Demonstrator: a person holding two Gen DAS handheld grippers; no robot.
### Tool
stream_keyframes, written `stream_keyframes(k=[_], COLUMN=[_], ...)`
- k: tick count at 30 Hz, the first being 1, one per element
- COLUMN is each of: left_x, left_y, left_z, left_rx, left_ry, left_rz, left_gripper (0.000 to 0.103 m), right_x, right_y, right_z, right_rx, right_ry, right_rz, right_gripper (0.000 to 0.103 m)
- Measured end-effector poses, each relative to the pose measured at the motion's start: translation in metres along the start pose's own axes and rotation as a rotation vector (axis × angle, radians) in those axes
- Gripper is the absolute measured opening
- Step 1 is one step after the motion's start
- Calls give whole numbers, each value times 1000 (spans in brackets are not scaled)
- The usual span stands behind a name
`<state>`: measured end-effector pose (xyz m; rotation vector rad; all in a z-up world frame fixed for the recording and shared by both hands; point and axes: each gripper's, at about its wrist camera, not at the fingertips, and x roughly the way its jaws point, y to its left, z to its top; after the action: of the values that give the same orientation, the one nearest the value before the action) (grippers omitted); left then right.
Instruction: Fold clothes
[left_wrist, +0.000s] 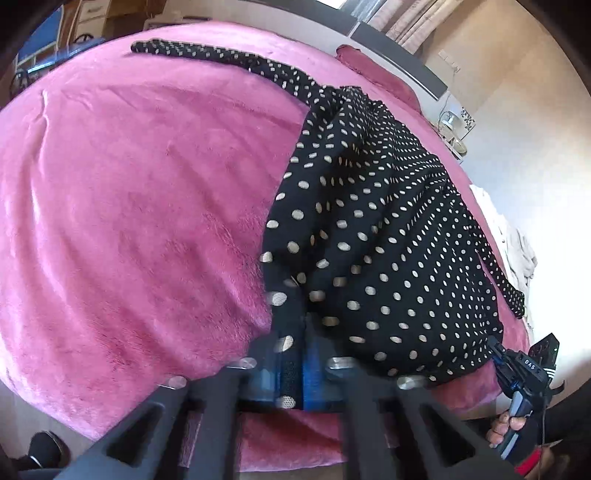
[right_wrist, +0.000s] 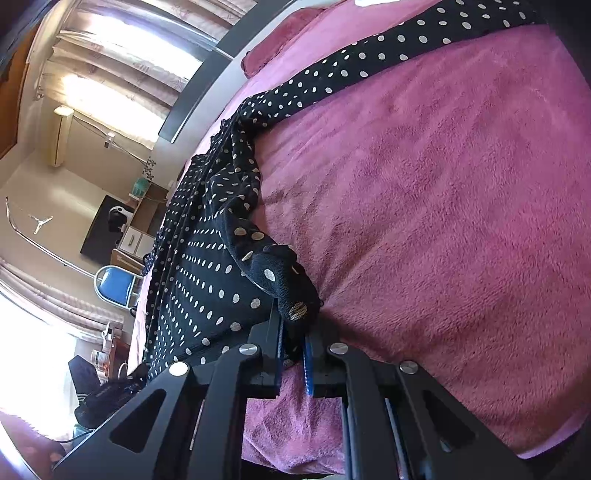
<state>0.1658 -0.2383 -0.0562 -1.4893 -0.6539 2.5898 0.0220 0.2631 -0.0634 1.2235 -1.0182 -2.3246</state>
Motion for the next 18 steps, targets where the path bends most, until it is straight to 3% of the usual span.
stream_keyframes(k=[8,12,18], left_x=[-5,-19,-47], left_y=[2,2,-15], left_z=[-1,-1,-4], left_rx=[-45,-76,-22], left_ry=[-15,-33,-44], left_rz=[25,26,65], left_gripper=[5,5,5], right_x=[-1,-11,-45], right_y=[5,30,66], right_z=[1,-1,-2], right_rx=[-16,-97,-184], right_ry=[-2,-19,-84], right_rz=[-27,-122,-185], right_gripper=[7,9,9])
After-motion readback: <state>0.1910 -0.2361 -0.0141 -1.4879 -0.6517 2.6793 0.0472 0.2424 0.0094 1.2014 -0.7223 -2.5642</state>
